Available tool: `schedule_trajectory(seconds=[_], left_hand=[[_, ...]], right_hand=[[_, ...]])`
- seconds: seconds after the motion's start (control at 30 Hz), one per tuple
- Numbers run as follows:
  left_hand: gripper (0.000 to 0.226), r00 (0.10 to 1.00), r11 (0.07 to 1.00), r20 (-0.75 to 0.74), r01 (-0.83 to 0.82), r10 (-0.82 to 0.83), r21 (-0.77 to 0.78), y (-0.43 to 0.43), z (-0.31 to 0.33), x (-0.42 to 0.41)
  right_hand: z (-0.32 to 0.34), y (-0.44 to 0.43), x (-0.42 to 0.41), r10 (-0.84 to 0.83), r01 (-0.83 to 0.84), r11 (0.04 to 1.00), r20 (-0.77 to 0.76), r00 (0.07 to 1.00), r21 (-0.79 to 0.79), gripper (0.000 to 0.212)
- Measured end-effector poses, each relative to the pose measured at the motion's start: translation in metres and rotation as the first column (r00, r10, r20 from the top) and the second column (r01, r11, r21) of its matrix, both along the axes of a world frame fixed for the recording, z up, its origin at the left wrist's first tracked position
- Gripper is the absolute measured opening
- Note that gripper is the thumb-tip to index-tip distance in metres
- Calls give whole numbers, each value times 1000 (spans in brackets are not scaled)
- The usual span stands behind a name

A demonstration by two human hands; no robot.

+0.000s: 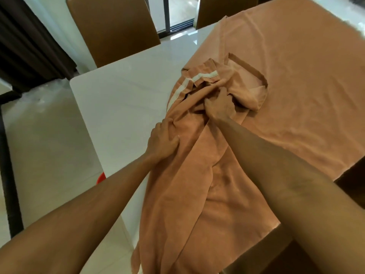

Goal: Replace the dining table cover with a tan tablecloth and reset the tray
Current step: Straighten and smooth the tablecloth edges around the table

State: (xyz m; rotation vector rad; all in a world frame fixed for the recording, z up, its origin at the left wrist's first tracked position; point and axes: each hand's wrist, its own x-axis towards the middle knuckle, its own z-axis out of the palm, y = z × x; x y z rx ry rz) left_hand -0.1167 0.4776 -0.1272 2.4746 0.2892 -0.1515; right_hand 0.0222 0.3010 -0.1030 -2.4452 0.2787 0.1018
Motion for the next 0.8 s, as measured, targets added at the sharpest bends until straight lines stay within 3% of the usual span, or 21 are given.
schedule_trajectory(seconds=[0.1, 0.2, 0.3, 0.37, 0.47, 0.53, 0.6, 0.67, 0.73, 0.8], left_hand=[[67, 1000, 998, 18, -12, 14, -61, 2, -6, 26], [64, 998, 998, 45, -44, 46, -45, 3, -7, 57], [58, 995, 983, 36, -81, 88, -168, 4, -2, 92], [61, 993, 967, 32, -99, 110, -237, 7, 4, 114], [65, 996, 961, 21, -78, 86, -264, 13, 7, 139], [73, 996, 946, -26, -90, 86, -312, 16, 9, 156], [81, 990, 923, -80, -141, 120, -357, 16, 9, 167], [83, 980, 905, -147, -181, 133, -386, 15, 10, 180], [61, 980, 909, -165, -168, 112, -382, 12, 11, 192], [30, 990, 922, -103, -130, 99, -364, 10, 12, 199]], right_hand=[[-2, -7, 11, -49, 50, 996, -15, 999, 69, 61], [-3, -11, 23, -125, 124, 952, -12, 992, 279, 51], [8, -1, 33, -238, 193, 906, 76, 968, 377, 43], [21, 17, 41, -183, 95, 894, 164, 969, 437, 49], [45, 53, 50, -12, -97, 905, 252, 968, 413, 43], [53, 64, 54, 49, -140, 939, 282, 958, 315, 33], [50, 55, 50, 56, -128, 959, 274, 960, 251, 23], [35, 33, 43, -56, -10, 960, 227, 972, 279, 16], [22, 7, 34, -216, 176, 948, 132, 967, 265, 18], [12, -10, 24, -269, 250, 942, 55, 962, 225, 38]])
